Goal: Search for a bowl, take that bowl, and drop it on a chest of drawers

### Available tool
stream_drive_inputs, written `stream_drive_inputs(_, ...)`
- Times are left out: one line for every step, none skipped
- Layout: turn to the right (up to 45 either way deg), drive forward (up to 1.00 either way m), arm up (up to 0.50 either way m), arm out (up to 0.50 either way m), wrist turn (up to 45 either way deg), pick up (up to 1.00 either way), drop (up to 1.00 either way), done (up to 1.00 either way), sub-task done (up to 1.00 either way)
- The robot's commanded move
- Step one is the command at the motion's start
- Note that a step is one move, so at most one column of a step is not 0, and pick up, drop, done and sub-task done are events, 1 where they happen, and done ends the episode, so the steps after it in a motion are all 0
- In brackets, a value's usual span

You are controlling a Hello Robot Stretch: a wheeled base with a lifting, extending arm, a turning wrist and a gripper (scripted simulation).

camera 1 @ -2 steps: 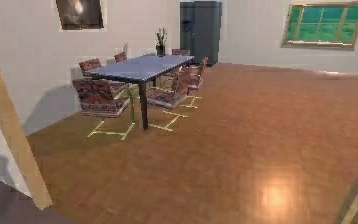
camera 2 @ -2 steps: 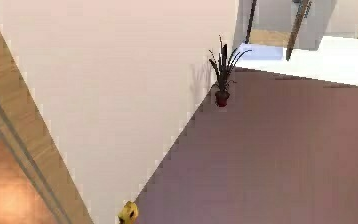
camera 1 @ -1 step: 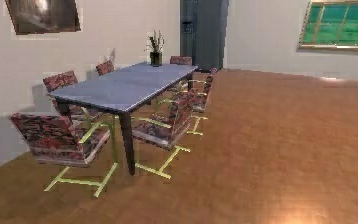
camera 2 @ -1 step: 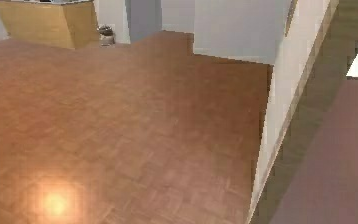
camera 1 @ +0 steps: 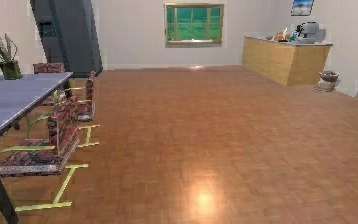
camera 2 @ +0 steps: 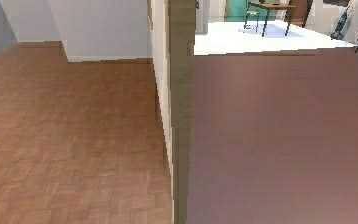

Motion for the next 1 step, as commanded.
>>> stream_drive_inputs(0.0, 0.05, 0.00, 0.00, 0.0, 0.00, 0.00, 0.00, 0.00)
